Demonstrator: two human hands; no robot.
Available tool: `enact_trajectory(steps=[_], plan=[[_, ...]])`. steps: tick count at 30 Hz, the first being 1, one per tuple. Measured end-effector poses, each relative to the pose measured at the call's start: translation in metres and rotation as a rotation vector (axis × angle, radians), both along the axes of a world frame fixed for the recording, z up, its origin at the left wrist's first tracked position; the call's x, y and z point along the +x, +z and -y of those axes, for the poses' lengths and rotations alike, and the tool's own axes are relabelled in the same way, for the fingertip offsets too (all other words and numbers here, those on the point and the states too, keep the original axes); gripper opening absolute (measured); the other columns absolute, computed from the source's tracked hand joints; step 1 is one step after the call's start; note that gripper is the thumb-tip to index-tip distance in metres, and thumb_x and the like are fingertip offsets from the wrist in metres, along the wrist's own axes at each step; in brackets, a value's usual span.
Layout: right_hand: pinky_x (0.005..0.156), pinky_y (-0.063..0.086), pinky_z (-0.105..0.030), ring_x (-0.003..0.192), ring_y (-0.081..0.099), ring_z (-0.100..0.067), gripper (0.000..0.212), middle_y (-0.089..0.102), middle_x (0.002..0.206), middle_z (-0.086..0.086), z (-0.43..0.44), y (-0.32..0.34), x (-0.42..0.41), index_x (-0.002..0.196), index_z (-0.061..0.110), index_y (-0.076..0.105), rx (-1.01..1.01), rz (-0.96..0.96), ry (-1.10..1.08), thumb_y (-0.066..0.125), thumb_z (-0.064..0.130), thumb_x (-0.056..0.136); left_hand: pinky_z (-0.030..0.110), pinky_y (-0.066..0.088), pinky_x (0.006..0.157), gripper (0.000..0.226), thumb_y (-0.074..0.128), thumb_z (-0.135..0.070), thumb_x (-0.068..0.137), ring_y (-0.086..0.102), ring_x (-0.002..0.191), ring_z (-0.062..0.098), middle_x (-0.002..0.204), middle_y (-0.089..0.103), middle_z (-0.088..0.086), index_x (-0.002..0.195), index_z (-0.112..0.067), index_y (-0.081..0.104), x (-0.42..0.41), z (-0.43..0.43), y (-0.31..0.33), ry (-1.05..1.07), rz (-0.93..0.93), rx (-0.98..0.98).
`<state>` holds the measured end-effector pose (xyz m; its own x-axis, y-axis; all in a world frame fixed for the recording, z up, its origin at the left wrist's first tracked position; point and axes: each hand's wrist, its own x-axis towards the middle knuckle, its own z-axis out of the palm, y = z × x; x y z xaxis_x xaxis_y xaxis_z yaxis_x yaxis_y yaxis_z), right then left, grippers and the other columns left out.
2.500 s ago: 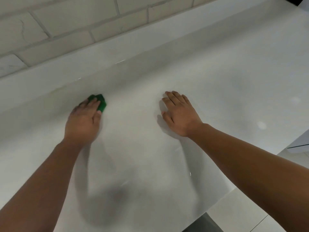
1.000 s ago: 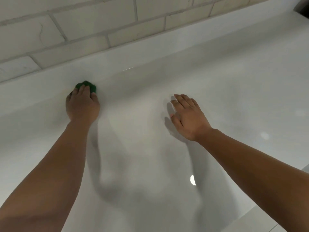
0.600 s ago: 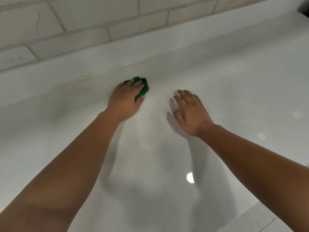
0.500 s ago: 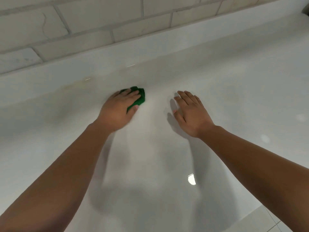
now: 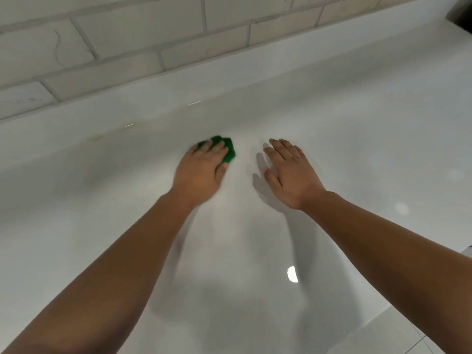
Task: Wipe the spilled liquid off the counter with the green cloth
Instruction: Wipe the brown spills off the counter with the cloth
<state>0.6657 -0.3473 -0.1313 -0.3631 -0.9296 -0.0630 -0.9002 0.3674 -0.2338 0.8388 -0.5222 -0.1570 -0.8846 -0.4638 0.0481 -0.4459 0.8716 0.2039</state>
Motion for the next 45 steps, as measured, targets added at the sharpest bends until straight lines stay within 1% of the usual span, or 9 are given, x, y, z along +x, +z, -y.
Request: enact_trajectory(steps=[4,11,16,22,26,30,35,40,45], plan=[[0.123,0.011,-0.043,0.151,0.014,-0.026,0.075,0.024,0.162,-0.008,-0.008,0.001,-0.009,0.153,0.011,0.029,-0.006,0.001,-0.010,0.013,0.052,0.093,0.041,0.028,0.117,0.050,0.035,-0.042,0.100,0.040,0.140,0.018,0.149,0.047,-0.003,0.141,-0.021,0.053,0.046,0.003,0.000,-0.158,0.002,0.005],[0.123,0.011,-0.045,0.151,0.014,-0.027,0.077,0.024,0.162,-0.009,-0.034,-0.004,-0.023,0.154,0.009,0.027,0.020,-0.027,-0.057,0.012,0.053,0.092,0.041,0.020,0.119,0.055,0.023,-0.040,0.103,0.025,0.147,0.023,0.160,0.029,0.000,0.152,-0.018,0.034,-0.001,0.051,0.004,0.398,0.115,-0.042],[0.123,0.011,-0.046,0.151,0.013,-0.028,0.079,0.022,0.162,-0.012,-0.045,-0.005,-0.036,0.154,0.007,0.024,0.034,-0.049,-0.096,0.010,0.053,0.091,0.043,0.014,0.120,0.052,0.020,-0.039,0.104,0.021,0.149,0.022,0.161,0.026,-0.005,0.153,-0.023,0.031,-0.077,-0.038,0.006,0.067,0.108,-0.017],[0.123,0.008,-0.048,0.152,0.006,-0.030,0.077,0.013,0.164,-0.012,-0.052,-0.010,-0.052,0.156,0.010,0.017,0.079,-0.082,-0.121,0.010,0.055,0.093,0.041,0.024,0.118,0.050,0.027,-0.038,0.101,0.033,0.144,0.019,0.154,0.040,-0.005,0.146,-0.024,0.046,-0.028,-0.085,0.001,-0.229,0.080,-0.028],[0.123,0.005,-0.049,0.152,0.002,-0.029,0.075,0.009,0.165,-0.011,-0.061,-0.016,-0.062,0.155,0.012,0.019,0.099,-0.048,-0.104,0.015,0.055,0.094,0.044,0.031,0.114,0.055,0.027,-0.035,0.098,0.039,0.140,0.026,0.153,0.042,0.004,0.147,-0.018,0.044,-0.033,-0.010,-0.001,0.086,0.061,-0.042],[0.123,0.004,-0.049,0.152,-0.001,-0.029,0.075,0.006,0.165,-0.011,-0.064,-0.019,-0.064,0.156,0.012,0.017,0.110,-0.059,-0.078,0.020,0.054,0.095,0.044,0.022,0.118,0.055,0.021,-0.034,0.102,0.025,0.147,0.025,0.161,0.027,0.001,0.152,-0.018,0.033,-0.093,0.025,0.002,0.376,0.129,-0.020],[0.123,0.004,-0.048,0.152,-0.002,-0.028,0.078,0.003,0.166,-0.009,-0.068,-0.019,-0.072,0.157,0.014,0.014,0.122,-0.062,-0.048,0.018,0.058,0.093,0.041,0.023,0.117,0.051,0.029,-0.034,0.101,0.032,0.144,0.024,0.157,0.035,-0.001,0.150,-0.020,0.038,-0.142,-0.038,0.004,0.050,0.102,-0.037],[0.124,0.002,-0.046,0.153,-0.001,-0.024,0.081,0.004,0.166,-0.007,-0.076,-0.021,-0.075,0.157,0.012,0.010,0.061,-0.022,-0.031,0.027,0.061,0.095,0.041,0.022,0.119,0.049,0.030,-0.039,0.102,0.028,0.146,0.016,0.155,0.036,-0.009,0.147,-0.026,0.044,-0.076,-0.079,0.002,-0.203,0.100,-0.030],[0.123,0.010,-0.043,0.152,0.010,-0.025,0.090,0.017,0.163,-0.009,-0.077,-0.017,-0.088,0.157,0.008,0.008,0.020,0.020,0.004,0.039,0.063,0.092,0.040,0.025,0.116,0.054,0.025,-0.037,0.100,0.034,0.144,0.023,0.154,0.041,0.000,0.147,-0.019,0.044,-0.065,-0.020,0.002,0.183,0.070,-0.024]])
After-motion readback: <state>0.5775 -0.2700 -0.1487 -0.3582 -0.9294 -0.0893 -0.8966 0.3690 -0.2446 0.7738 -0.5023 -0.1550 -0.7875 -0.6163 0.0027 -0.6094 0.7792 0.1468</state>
